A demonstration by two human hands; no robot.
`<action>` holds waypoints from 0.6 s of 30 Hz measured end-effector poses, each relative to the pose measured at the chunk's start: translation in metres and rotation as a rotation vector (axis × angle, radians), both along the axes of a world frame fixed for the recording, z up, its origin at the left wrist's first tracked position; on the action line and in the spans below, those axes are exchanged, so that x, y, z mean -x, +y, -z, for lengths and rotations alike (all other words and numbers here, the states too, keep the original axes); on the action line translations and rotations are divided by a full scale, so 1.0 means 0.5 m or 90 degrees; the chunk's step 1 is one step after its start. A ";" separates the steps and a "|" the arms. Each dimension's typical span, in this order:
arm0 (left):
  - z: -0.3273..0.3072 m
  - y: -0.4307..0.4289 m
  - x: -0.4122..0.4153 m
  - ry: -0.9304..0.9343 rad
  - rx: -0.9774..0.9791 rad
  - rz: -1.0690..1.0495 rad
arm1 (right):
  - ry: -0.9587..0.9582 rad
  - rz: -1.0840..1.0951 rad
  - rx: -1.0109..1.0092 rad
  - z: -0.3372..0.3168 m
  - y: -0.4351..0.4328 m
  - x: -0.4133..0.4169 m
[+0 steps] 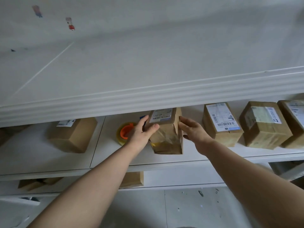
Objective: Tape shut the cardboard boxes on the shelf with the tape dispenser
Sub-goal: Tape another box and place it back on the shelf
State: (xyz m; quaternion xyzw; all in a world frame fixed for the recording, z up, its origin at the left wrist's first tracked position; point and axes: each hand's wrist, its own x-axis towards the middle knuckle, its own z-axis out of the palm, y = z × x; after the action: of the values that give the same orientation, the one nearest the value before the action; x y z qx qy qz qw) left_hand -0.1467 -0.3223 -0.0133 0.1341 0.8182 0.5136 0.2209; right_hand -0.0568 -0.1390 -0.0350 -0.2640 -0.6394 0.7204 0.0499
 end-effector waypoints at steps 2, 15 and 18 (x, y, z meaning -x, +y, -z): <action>0.003 -0.005 0.010 0.013 0.011 -0.010 | 0.008 0.006 -0.002 -0.016 -0.009 -0.005; 0.004 0.006 0.012 0.187 0.170 0.028 | -0.108 0.091 0.050 -0.018 -0.025 0.002; 0.005 0.001 0.021 0.148 0.249 0.070 | -0.109 0.150 -0.020 -0.018 -0.017 -0.010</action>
State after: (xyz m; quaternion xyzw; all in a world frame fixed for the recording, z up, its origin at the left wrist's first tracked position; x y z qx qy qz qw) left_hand -0.1570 -0.3219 -0.0157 0.1916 0.9135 0.3134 0.1748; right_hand -0.0517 -0.1477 -0.0261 -0.3971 -0.6169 0.6744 0.0834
